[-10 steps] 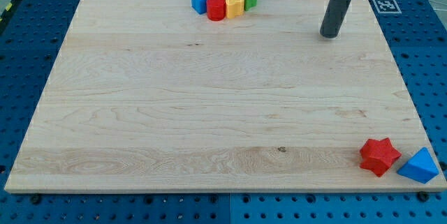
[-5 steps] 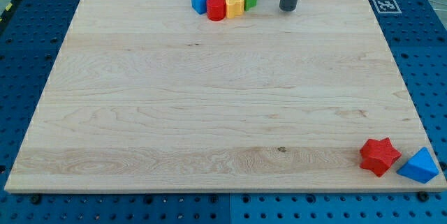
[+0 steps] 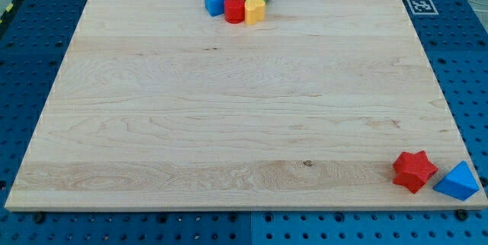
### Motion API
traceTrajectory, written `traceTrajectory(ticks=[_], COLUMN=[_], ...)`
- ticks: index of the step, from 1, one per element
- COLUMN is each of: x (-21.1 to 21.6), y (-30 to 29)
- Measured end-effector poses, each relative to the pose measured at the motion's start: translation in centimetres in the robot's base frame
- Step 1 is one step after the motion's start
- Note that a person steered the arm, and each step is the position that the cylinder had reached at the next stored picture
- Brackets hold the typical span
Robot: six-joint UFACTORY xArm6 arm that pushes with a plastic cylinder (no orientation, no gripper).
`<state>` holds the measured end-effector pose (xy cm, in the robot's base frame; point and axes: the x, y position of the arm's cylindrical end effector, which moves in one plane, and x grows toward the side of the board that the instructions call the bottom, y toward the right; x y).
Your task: Push the green star into the green circle
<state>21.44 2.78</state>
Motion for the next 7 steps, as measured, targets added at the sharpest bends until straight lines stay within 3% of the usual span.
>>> traceTrajectory(ticks=[7], x=[0.0], y=[-11.5])
